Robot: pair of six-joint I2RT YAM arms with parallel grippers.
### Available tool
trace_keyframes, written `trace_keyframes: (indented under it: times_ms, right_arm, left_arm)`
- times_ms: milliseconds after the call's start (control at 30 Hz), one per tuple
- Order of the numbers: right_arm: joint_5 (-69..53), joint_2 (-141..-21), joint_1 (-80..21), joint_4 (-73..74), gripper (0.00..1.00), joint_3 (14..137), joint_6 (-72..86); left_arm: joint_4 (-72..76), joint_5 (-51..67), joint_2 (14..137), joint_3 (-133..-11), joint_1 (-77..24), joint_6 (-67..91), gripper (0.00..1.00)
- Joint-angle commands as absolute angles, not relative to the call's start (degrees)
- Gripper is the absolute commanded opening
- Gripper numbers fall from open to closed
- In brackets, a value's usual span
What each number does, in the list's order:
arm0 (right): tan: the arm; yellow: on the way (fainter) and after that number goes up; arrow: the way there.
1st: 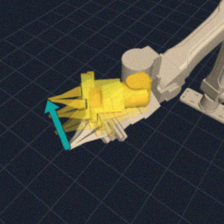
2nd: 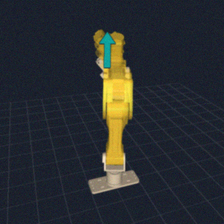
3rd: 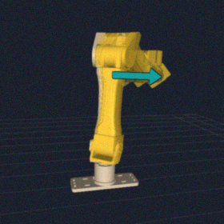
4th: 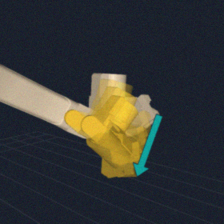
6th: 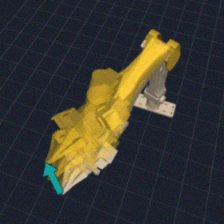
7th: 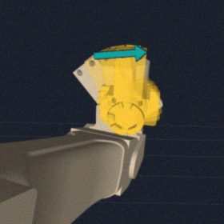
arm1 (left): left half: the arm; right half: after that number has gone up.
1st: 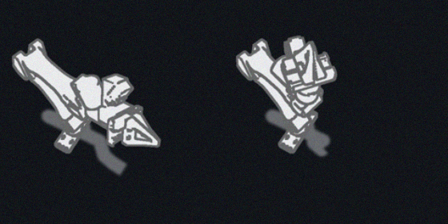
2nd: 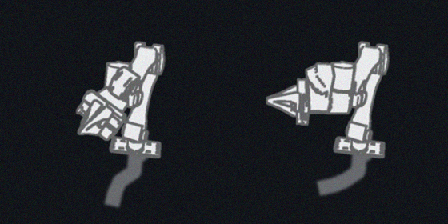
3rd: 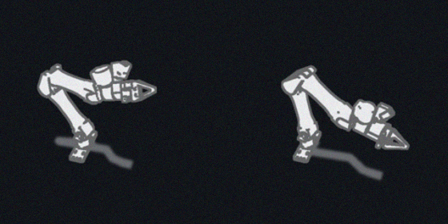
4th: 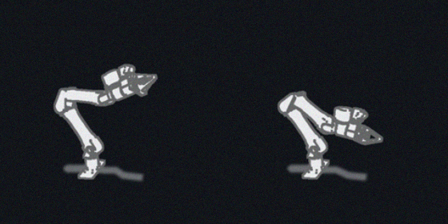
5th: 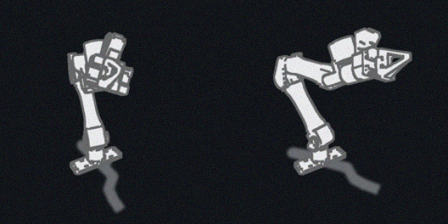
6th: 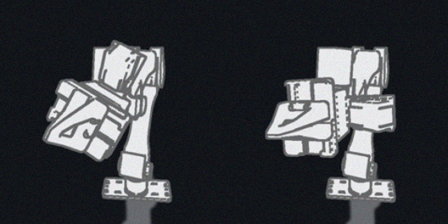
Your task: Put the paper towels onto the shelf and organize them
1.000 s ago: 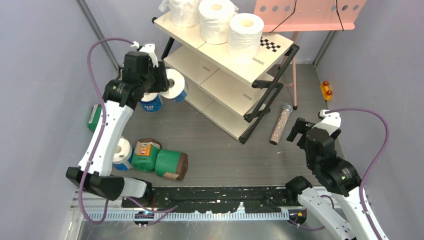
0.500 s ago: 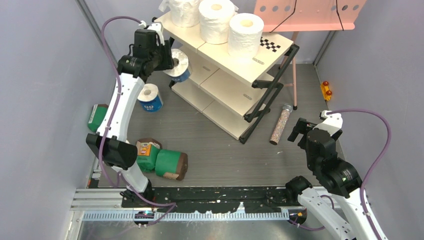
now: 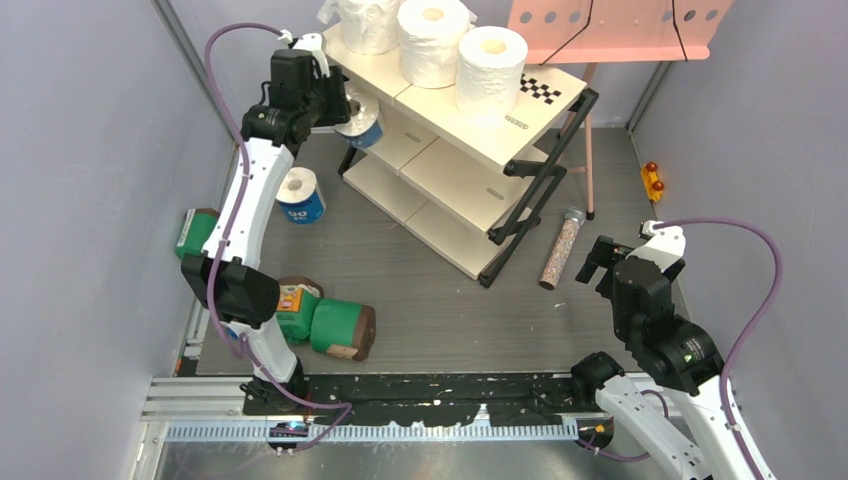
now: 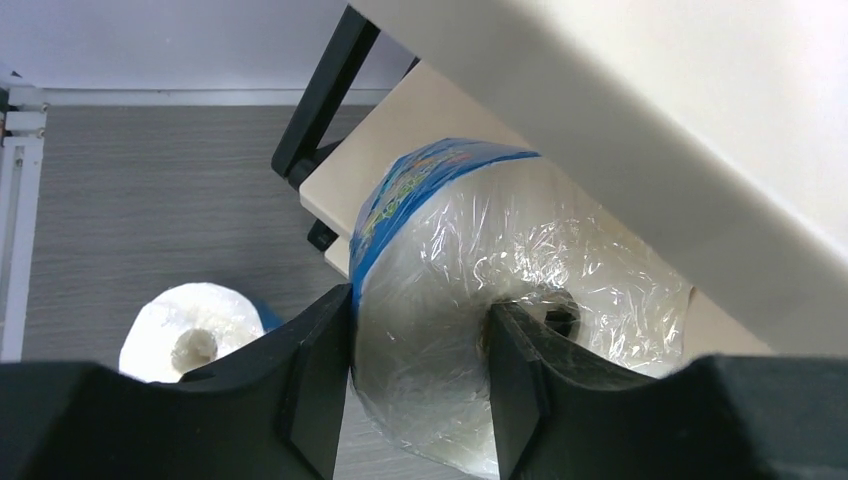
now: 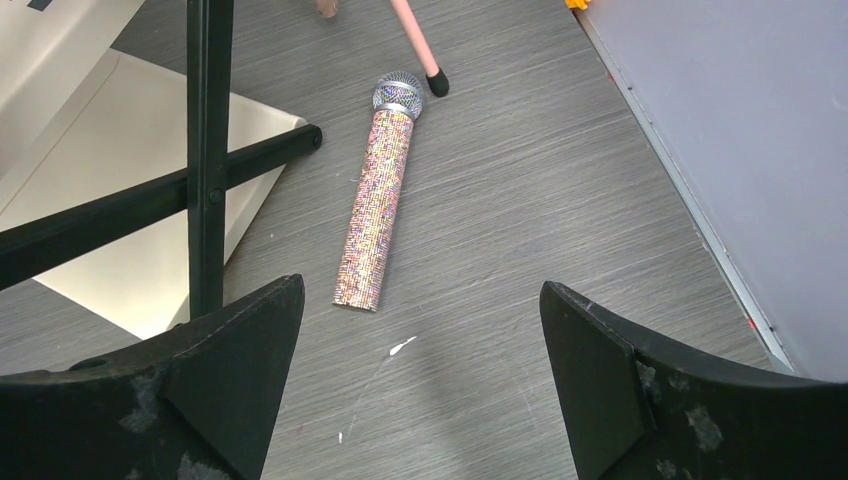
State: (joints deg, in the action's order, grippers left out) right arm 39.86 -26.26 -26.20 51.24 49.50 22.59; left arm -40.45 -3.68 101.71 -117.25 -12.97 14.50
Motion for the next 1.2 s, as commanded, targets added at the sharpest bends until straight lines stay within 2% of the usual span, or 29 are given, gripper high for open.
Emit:
trace_keyframes:
  times_ms: [0,200,633,800,1033,1167]
  right_arm:
    - [41.7,-26.8,-26.5,49.7,0.95,49.5,22.8]
    - [41.8,-26.8,-26.5,49.8,0.95,49.5,22.9]
    - [41.7,-26.7,-26.4,49.8,0.95,49.5,22.8]
    - [41.7,-26.3,-26.5,49.8,0.95,49.5,22.8]
    - [41.8,-26.4,-26.5,49.8,0.95,49.5,22.9]
    - [41.7,-26.5,-26.5,49.8,0.95,49.5,22.8]
  left_arm:
    - [-33.8,-2.4,102.1,-120.4,-12.6,14.2,0.53]
    - [-32.7,-2.3,101.1,-118.9,-12.6,13.9,0.67]
    - [-28.0,-3.2,93.8,-111.1,-11.6,16.2,0.81]
    - [-25.6,-3.2,87.8,-103.2,-11.4,17.3,0.80]
    - [-21.7,-3.3,80.8,-90.1,-11.4,20.5,0.68]
    - [-20.9,-3.2,81.6,-88.0,-11.4,21.8,0.62]
